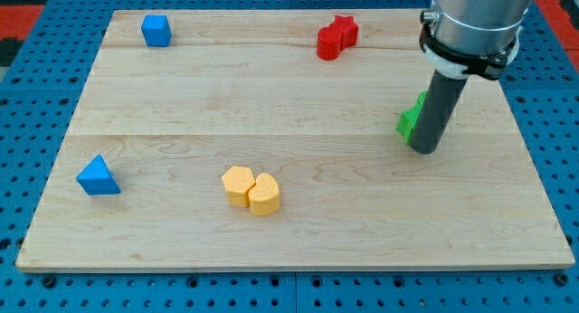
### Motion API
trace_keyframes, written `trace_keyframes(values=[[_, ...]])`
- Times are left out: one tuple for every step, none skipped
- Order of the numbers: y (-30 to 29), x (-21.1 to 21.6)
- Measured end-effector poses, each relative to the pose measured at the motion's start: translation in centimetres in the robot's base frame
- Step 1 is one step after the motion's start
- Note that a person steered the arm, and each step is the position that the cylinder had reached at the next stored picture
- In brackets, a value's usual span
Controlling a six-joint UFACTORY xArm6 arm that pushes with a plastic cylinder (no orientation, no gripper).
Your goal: Push the blue cube towards the blue triangle
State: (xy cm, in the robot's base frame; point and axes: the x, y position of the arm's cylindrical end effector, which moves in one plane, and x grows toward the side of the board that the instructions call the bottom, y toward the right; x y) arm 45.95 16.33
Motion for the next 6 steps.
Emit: trace_keyframes(values=[[-0.1, 3.9], [-4.1, 3.5], [-7.9, -0.1], [-13.2, -1.6], [-17.1, -4.4], [-18.7, -9.9]])
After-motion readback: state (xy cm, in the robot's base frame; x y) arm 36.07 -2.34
